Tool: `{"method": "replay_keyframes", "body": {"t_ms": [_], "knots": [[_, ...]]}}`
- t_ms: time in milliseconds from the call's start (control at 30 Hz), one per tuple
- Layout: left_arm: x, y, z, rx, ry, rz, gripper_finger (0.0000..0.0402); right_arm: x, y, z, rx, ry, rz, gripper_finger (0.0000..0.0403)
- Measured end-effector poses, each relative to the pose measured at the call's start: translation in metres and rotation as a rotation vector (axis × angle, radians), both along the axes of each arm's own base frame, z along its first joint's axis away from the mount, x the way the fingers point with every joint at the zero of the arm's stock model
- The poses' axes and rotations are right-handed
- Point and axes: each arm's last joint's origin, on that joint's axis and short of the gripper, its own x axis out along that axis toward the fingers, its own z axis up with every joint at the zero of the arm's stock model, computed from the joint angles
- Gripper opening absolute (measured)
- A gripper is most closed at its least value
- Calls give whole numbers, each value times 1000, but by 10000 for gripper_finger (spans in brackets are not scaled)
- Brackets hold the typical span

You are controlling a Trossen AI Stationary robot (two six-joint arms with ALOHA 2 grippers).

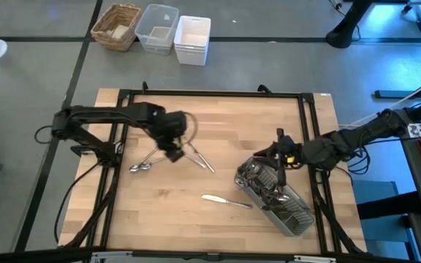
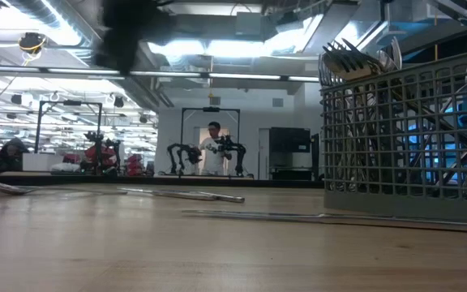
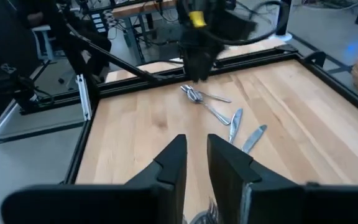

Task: Sort silverware
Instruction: Put the silver spoon into the gray silverware basket

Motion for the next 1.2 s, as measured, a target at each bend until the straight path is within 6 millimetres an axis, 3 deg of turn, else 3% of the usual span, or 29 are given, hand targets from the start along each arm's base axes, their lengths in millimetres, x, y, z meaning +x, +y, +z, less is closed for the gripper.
{"method": "replay_keyframes", "body": {"t_ms": [167, 300, 500, 733, 1200], "knots": [[-39, -6, -12, 139, 267, 19, 111, 11, -12, -6, 19, 39, 2, 67], [-45, -11, -32, 149, 334, -4, 111, 16, -17, -8, 41, 59, 33, 67], [-47, -16, -74, 168, 324, -94, 111, 16, -17, -9, 43, 67, 43, 67], [-57, -15, -113, 217, 328, -85, 111, 16, -17, -9, 42, 68, 42, 67], [-64, -13, -152, 301, 225, -117, 111, 16, -17, -9, 39, 68, 34, 67]]}}
